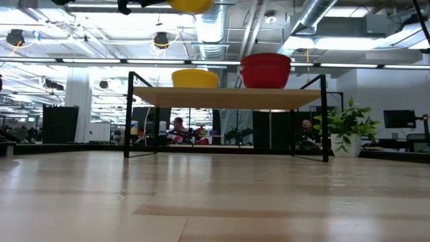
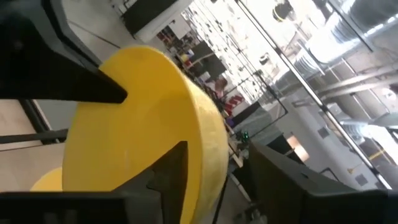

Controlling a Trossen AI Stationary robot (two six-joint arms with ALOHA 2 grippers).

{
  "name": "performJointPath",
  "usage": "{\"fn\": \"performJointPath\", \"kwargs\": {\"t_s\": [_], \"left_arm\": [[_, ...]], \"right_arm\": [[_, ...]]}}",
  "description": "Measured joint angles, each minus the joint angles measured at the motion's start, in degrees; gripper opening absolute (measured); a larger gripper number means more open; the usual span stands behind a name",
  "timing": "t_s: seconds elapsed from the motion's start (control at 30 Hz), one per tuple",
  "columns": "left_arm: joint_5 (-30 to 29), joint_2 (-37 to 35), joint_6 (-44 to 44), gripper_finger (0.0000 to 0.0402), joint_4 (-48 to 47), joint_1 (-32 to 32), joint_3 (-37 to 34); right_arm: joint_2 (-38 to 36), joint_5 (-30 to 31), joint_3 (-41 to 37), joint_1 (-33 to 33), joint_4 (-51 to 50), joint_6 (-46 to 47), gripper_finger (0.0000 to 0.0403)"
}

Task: Pick & Place Mini bowls
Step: Stack the yellow bowl on the yellow bowl on the shelf

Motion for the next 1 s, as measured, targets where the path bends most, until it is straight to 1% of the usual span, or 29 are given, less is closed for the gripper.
{"fn": "performJointPath", "kwargs": {"t_s": [0.17,0.3,0.47,0.57,0.63,0.7,0.8,0.87,0.9,0.97,1.0], "left_arm": [[-2.86,-0.02,0.62,0.0003,-0.86,1.50,-0.07],[-3.03,-0.02,-0.04,0.0003,-0.89,3.34,-0.11],[-3.04,-0.28,-5.53,0.0003,-1.08,4.60,-0.09],[-3.02,-0.26,-8.87,0.0003,-1.50,4.61,-0.09],[-2.52,-0.26,-11.16,0.0003,-1.49,4.55,-0.09],[-1.71,-0.26,-13.45,0.0003,-1.66,4.55,-0.09],[-1.52,-0.28,-16.42,0.0003,-2.94,4.55,-0.05],[-1.53,-0.26,-19.14,0.0003,-6.34,4.57,0.44],[-1.52,-0.26,-20.59,0.0003,-9.05,4.58,1.09],[-1.42,-0.26,-24.09,0.0003,-15.21,5.22,3.02],[-1.27,-0.15,-25.90,0.0003,-18.39,5.66,4.24]], "right_arm": [[-0.07,-0.58,0.00,2.63,-1.53,-0.10,0.0174],[-0.74,-0.66,0.00,4.32,-2.53,-0.13,0.0177],[-3.02,0.70,0.00,5.47,-5.16,0.56,0.0173],[-5.58,1.02,0.00,5.66,-8.07,4.78,0.0168],[-8.05,0.84,-0.27,5.46,-13.31,9.68,0.0163],[-11.10,0.01,-1.68,4.98,-21.33,16.64,0.0159],[-16.18,-3.36,-3.91,4.71,-39.62,32.20,0.0153],[-19.98,-8.61,-5.24,4.71,-51.77,44.64,0.0148],[-21.84,-12.37,-5.57,4.75,-57.82,50.45,0.0146],[-25.09,-21.72,-5.61,4.75,-68.19,60.50,0.0141],[-26.50,-26.43,-5.66,4.65,-72.37,64.05,0.0138]]}}
